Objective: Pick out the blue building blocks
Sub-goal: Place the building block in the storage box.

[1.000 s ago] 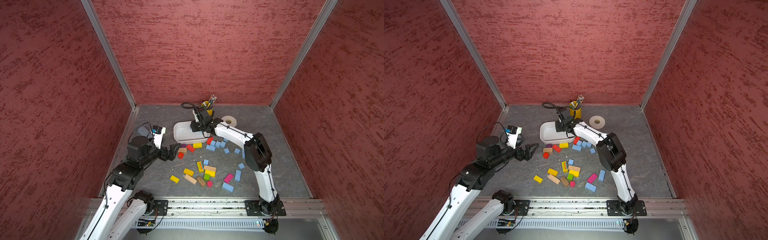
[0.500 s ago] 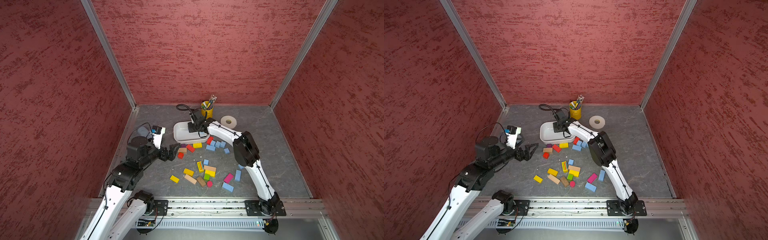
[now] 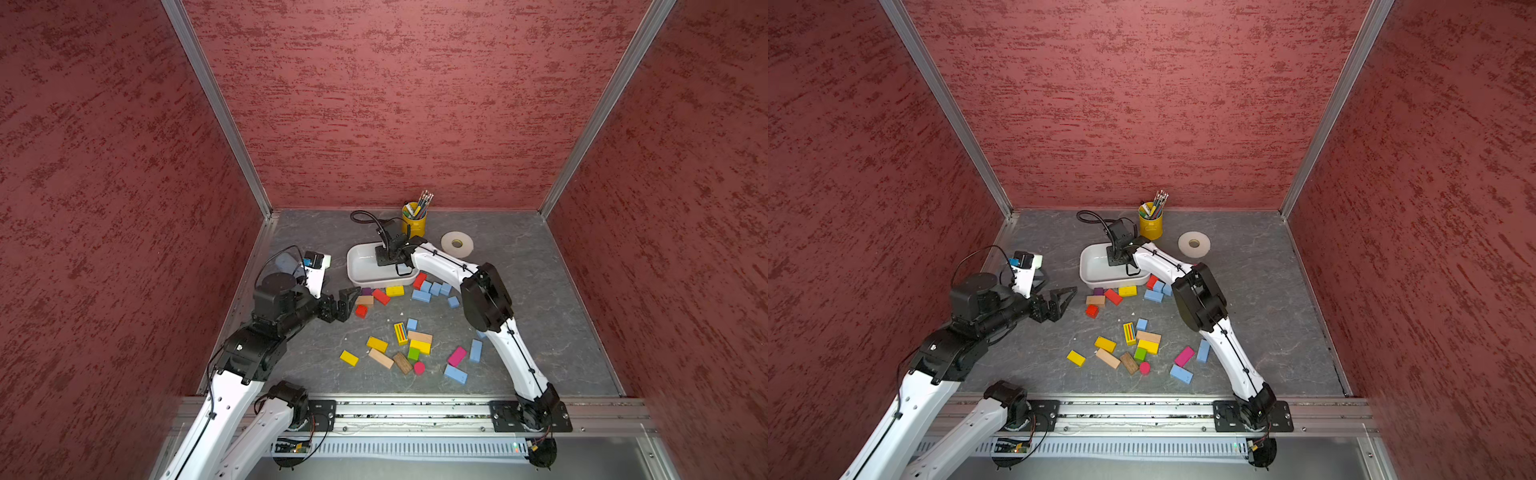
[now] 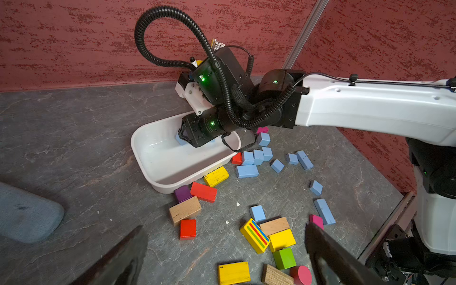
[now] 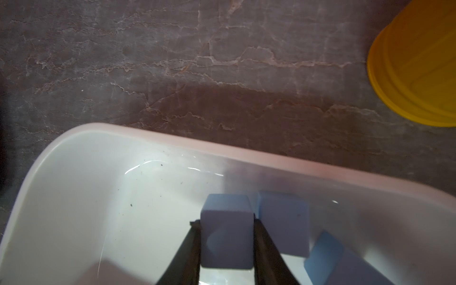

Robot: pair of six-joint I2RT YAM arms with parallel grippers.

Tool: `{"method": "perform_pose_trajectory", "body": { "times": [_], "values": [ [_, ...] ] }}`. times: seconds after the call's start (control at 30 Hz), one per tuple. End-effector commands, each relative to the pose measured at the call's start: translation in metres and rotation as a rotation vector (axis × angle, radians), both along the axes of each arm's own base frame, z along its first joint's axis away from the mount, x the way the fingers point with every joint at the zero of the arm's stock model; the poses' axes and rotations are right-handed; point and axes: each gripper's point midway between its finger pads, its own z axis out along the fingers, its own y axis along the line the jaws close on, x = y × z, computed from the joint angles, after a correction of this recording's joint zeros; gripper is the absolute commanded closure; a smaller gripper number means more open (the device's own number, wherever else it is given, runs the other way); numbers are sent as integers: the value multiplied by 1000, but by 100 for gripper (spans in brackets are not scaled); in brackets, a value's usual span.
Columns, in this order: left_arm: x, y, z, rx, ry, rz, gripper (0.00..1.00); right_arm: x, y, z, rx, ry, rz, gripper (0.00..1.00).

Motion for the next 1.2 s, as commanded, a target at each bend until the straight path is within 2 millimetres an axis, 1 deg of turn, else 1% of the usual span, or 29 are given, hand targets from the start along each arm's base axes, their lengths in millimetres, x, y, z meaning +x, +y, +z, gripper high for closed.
{"method": "perform_pose_trajectory", "body": {
  "times": [0.0, 0.13, 0.23, 0.37, 0.57, 0.8, 0.87, 1.07, 1.17],
  "values": [
    [2, -1, 2, 4, -22, -3, 0, 2, 4, 5, 1, -9, -8, 60],
    [2, 0, 2, 5, -24, -1, 0, 1, 6, 6, 9, -6, -3, 56],
    [1, 0, 2, 5, -23, -1, 0, 1, 8, 12, 20, -8, 6, 54],
    [2, 0, 2, 5, -25, 0, 0, 0, 6, 33, 32, -32, 8, 51],
    [2, 0, 2, 7, -27, 2, 0, -8, -8, 69, 27, -88, -2, 44],
    [2, 0, 2, 7, -26, 0, 0, -32, -28, 105, 68, -140, -2, 36],
    [2, 0, 2, 7, -24, -1, 1, -41, -37, 115, 74, -156, -6, 33],
    [2, -1, 2, 6, -24, -3, 0, -66, -69, 127, 41, -187, -29, 26],
    [2, -1, 2, 5, -24, -3, 0, -78, -88, 124, 6, -191, -47, 23]
  ]
}}
